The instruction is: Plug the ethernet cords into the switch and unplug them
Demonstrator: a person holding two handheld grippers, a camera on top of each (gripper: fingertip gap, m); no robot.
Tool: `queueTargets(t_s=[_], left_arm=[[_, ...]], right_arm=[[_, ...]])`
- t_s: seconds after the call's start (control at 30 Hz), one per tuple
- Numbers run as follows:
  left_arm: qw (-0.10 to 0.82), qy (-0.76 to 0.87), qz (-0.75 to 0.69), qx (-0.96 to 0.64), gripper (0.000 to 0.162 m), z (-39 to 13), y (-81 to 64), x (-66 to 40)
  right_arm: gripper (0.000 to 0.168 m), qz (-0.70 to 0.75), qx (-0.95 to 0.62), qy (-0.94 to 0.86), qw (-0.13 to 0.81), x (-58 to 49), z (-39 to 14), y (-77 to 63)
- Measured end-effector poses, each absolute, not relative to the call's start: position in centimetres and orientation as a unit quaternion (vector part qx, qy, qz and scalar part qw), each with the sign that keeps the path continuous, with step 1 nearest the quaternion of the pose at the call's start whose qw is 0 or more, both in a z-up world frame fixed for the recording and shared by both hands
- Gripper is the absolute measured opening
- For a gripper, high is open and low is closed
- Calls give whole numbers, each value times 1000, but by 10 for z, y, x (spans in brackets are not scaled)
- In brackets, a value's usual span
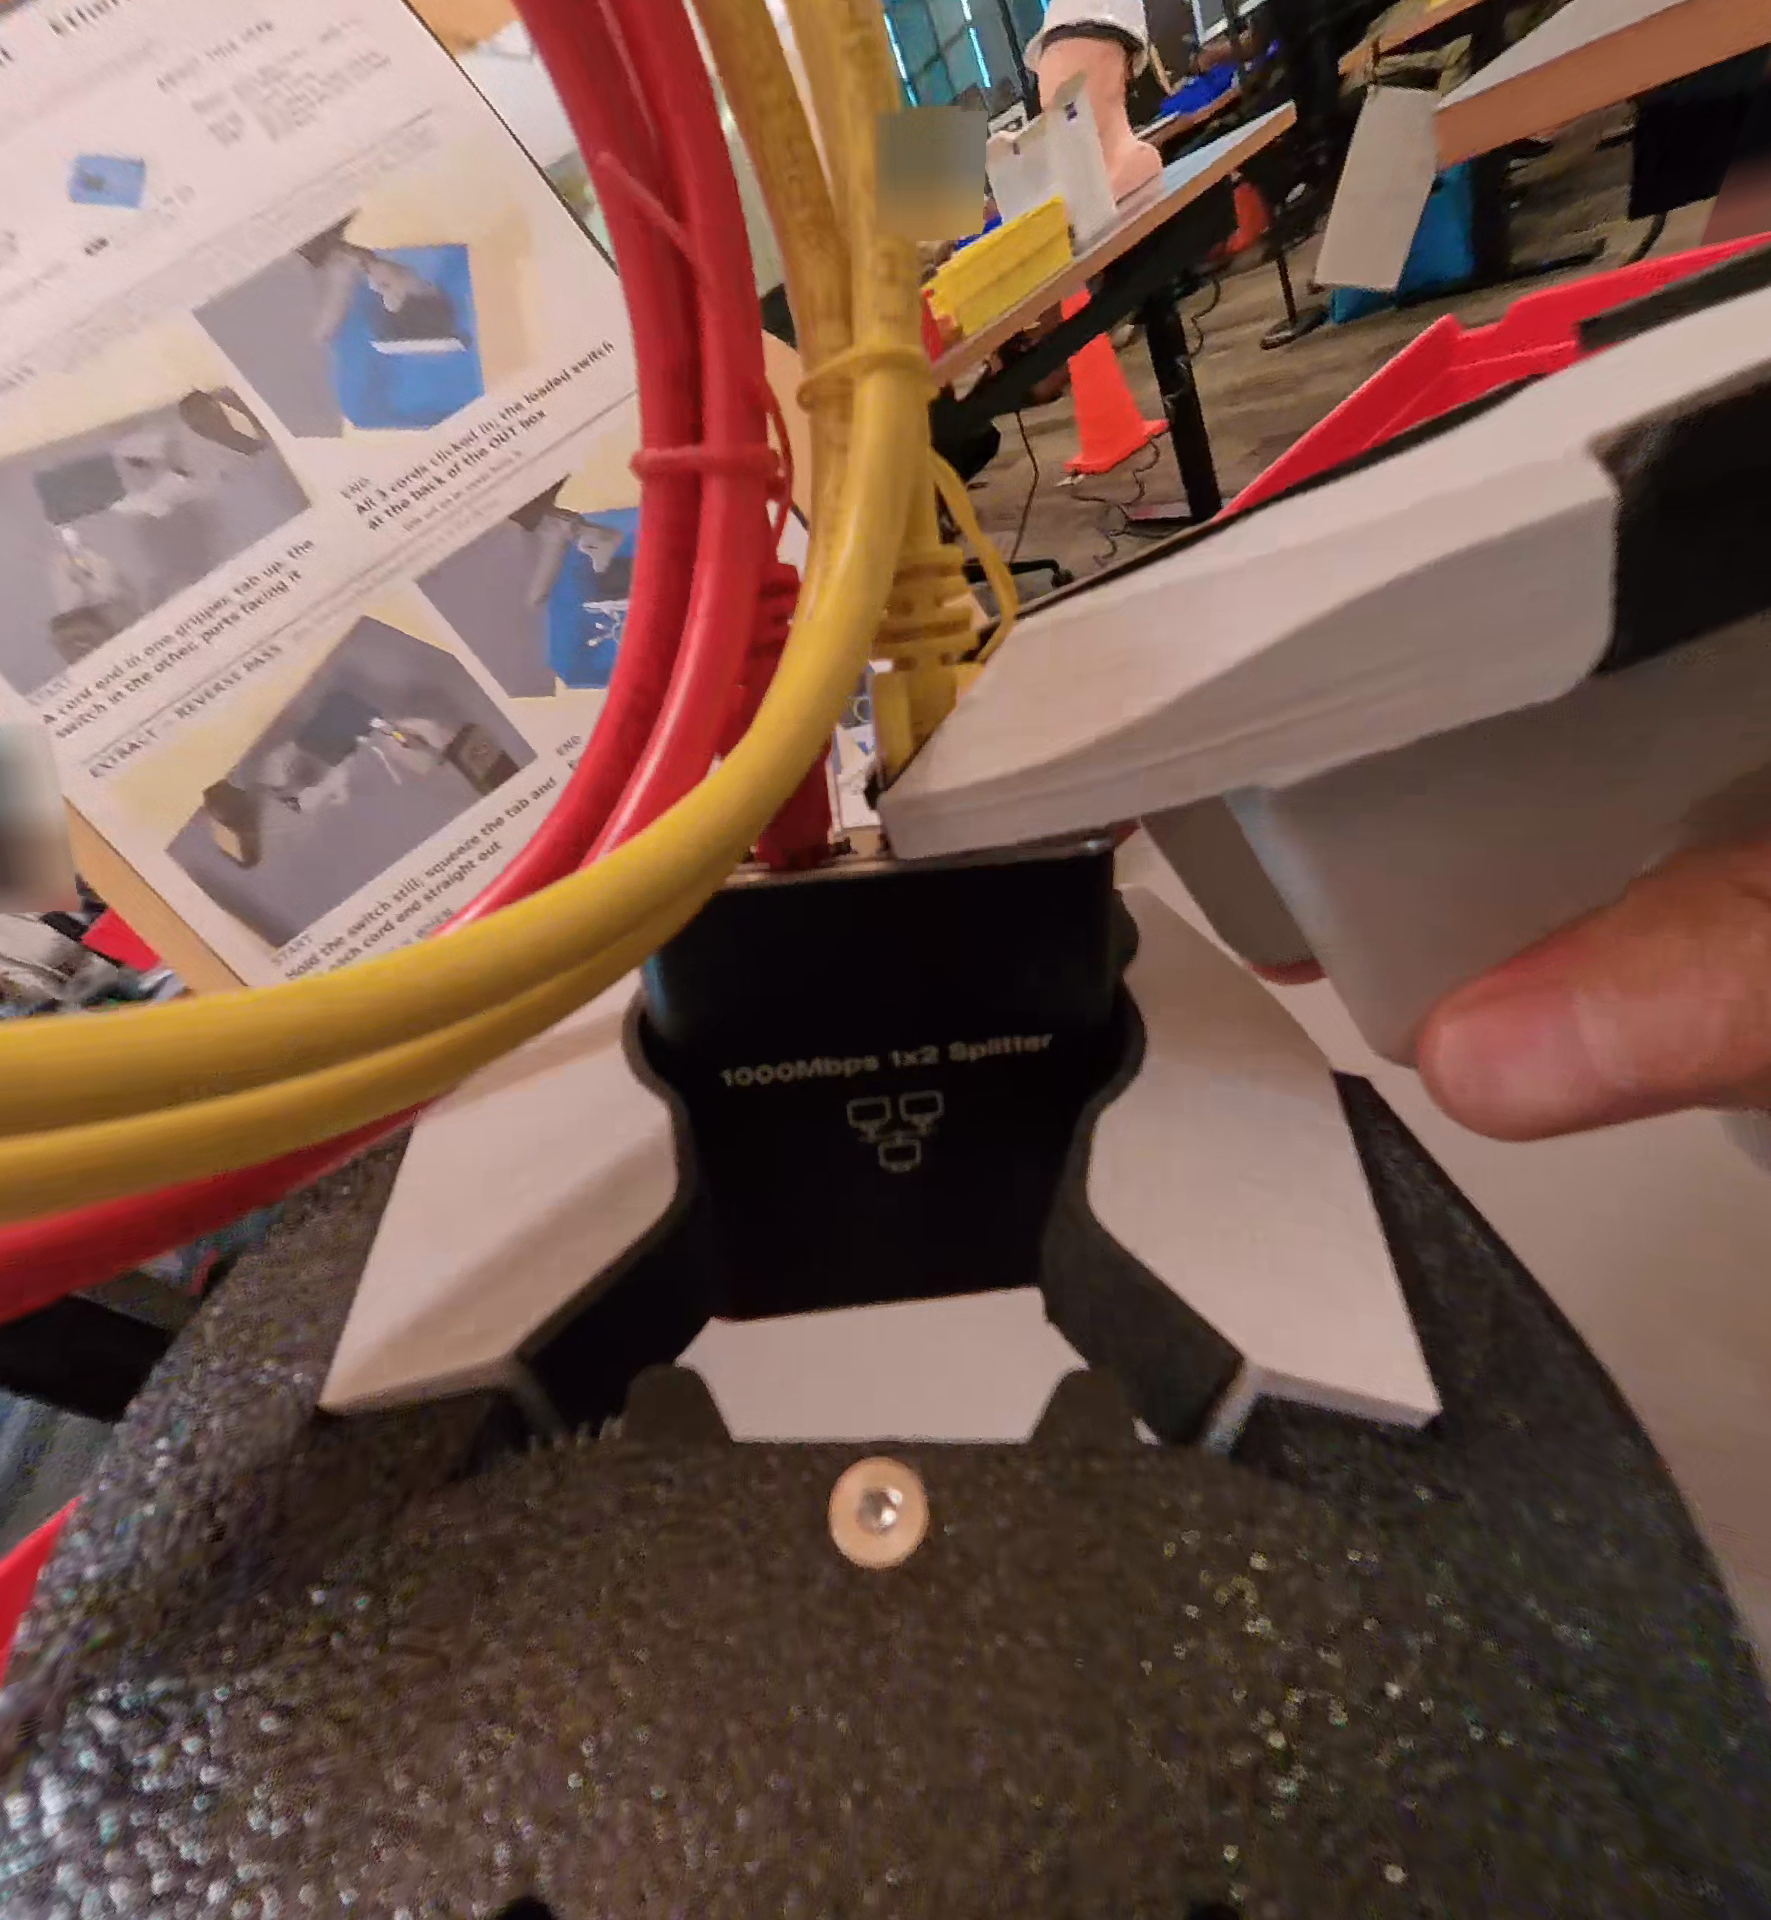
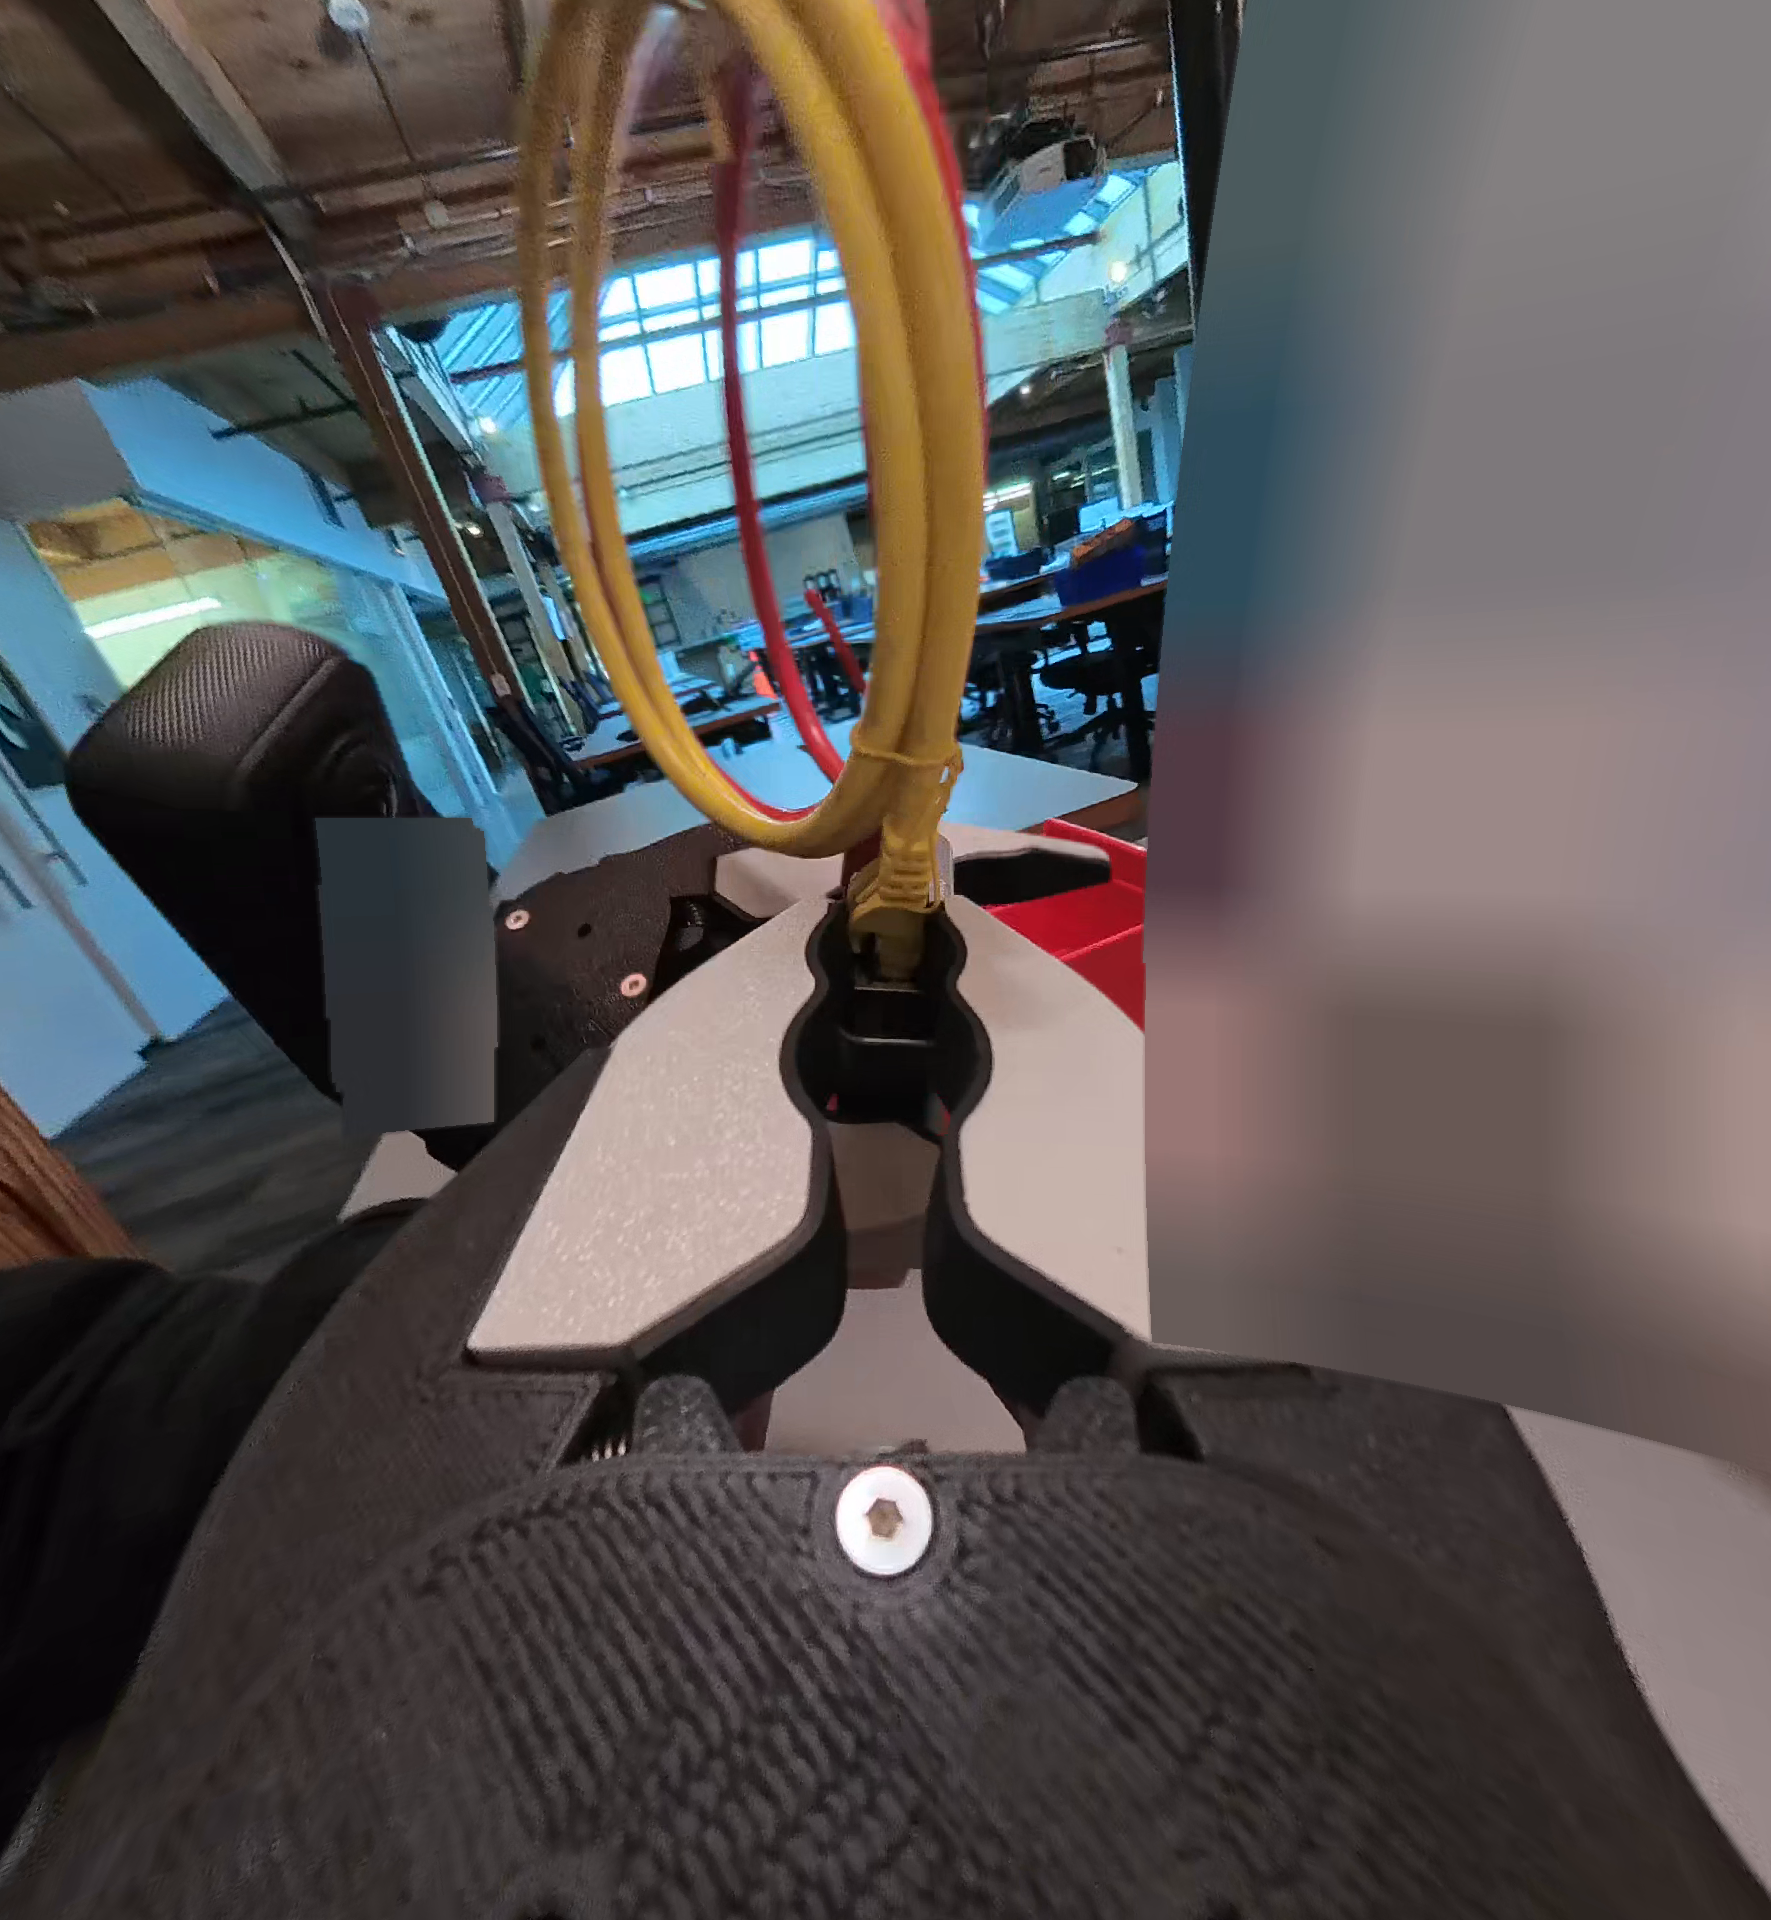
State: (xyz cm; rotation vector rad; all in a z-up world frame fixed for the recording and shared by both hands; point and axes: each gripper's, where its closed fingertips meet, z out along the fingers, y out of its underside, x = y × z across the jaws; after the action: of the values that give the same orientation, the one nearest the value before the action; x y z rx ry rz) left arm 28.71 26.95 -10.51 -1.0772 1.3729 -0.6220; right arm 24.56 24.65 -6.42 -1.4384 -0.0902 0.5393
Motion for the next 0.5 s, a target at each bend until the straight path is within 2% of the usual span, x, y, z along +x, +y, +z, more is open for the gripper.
queueTargets(t_s=[0.13,0.3,0.4,0.5], left_arm=[[617,586,-256,-459,78,-106,273,288],[553,598,-327,-480,77,-119,265,293],[590,603,-275,-461,78,-115,270,291],[580,601,-296,-463,76,-118,268,293]], right_arm=[[14,281,-639,-20,716,247,-66,248],[14,233,-668,-29,706,253,-75,250],[14,235,-666,-39,707,251,-74,249],[14,208,-680,-50,702,251,-76,249]])
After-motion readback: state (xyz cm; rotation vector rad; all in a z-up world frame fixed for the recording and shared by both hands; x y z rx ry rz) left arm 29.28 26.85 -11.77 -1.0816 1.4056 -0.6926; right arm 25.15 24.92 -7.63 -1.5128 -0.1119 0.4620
